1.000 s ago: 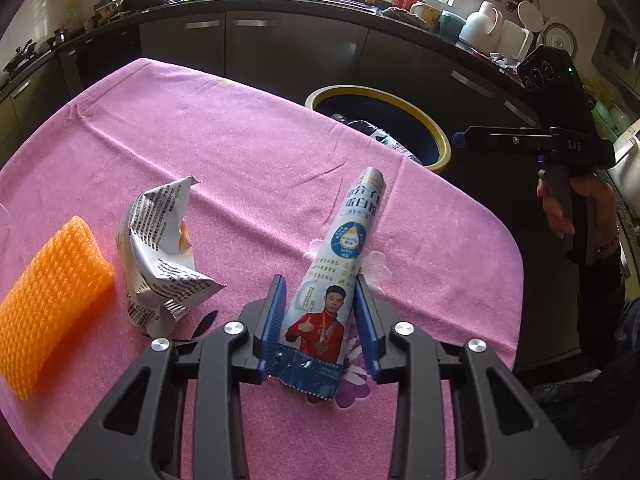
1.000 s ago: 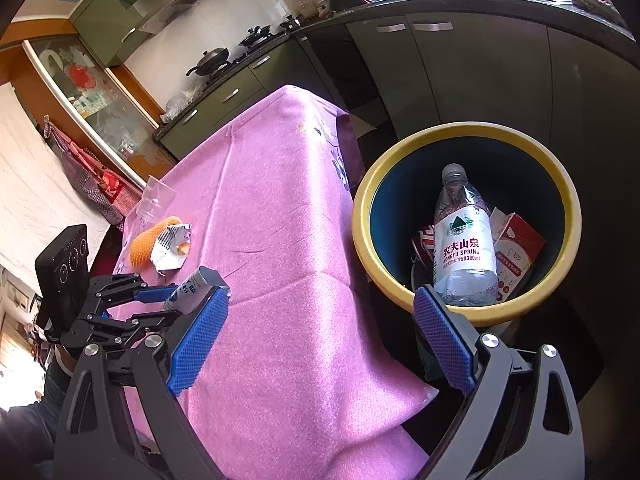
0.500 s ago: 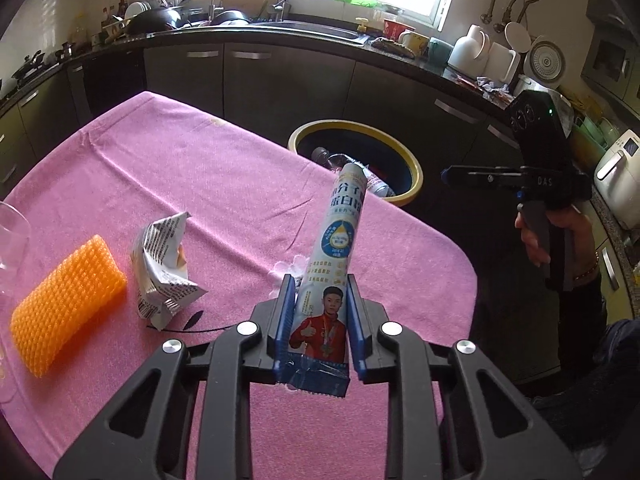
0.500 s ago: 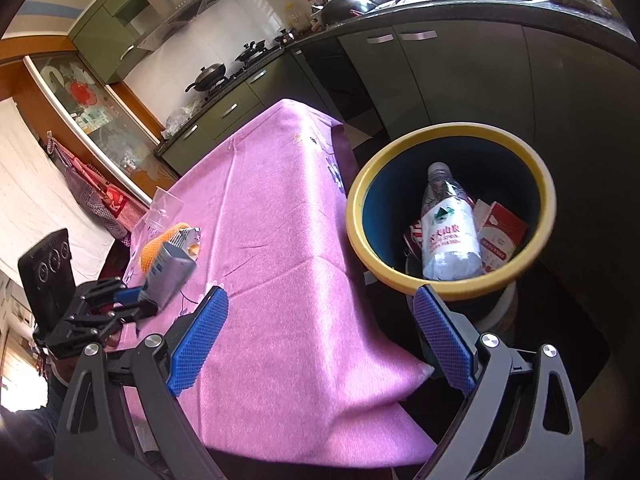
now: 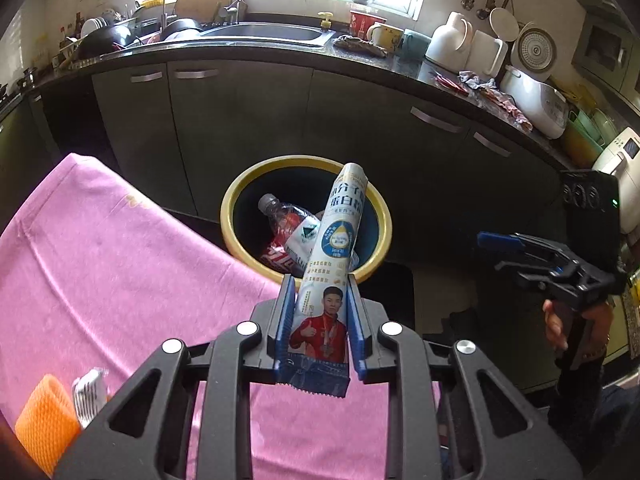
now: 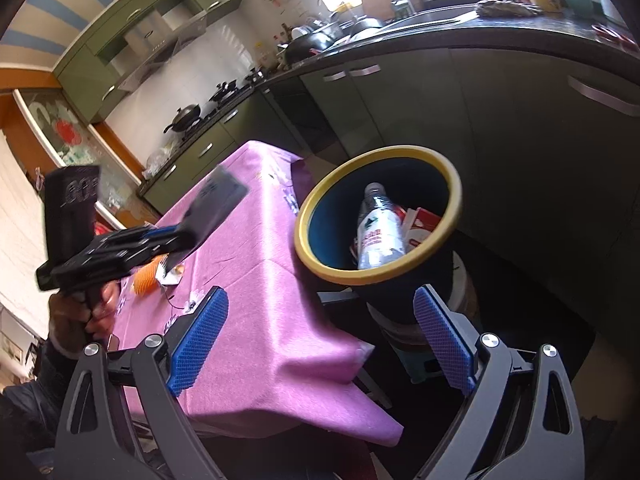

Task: Collect trash
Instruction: 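Carry the toothpaste tube over the bin and open the left gripper, then grasp the crumpled foil wrapper with the right gripper, then carry the foil wrapper over the bin and open the right gripper, then grasp the brown plastic tray with the left gripper and lift it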

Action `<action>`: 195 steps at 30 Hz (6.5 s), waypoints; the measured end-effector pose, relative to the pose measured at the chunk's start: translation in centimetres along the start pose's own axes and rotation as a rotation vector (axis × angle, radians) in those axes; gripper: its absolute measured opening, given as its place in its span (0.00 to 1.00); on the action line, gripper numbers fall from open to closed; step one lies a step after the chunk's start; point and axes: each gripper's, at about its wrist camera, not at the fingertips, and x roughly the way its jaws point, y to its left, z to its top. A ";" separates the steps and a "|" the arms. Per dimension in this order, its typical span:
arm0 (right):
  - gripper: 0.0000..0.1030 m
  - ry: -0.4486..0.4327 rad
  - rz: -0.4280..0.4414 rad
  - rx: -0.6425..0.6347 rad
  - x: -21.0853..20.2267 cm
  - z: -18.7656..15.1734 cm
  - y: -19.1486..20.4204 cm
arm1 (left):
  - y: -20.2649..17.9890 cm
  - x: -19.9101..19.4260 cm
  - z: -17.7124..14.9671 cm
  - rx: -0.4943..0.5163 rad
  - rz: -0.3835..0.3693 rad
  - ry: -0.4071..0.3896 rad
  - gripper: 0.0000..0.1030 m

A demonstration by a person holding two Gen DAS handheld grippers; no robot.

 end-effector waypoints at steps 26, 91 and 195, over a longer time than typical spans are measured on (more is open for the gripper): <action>0.90 -0.091 -0.054 0.095 -4.9 -1.6 -3.3 | -3.2 1.0 4.5 0.000 0.074 -0.128 0.63; 0.62 0.574 0.289 -1.094 28.2 -2.5 31.5 | 7.4 -31.3 -27.1 -0.561 0.647 -0.487 0.93; 0.90 0.094 0.112 -0.571 9.9 -5.2 22.2 | 13.4 -21.0 -31.8 -0.779 0.773 -0.137 0.64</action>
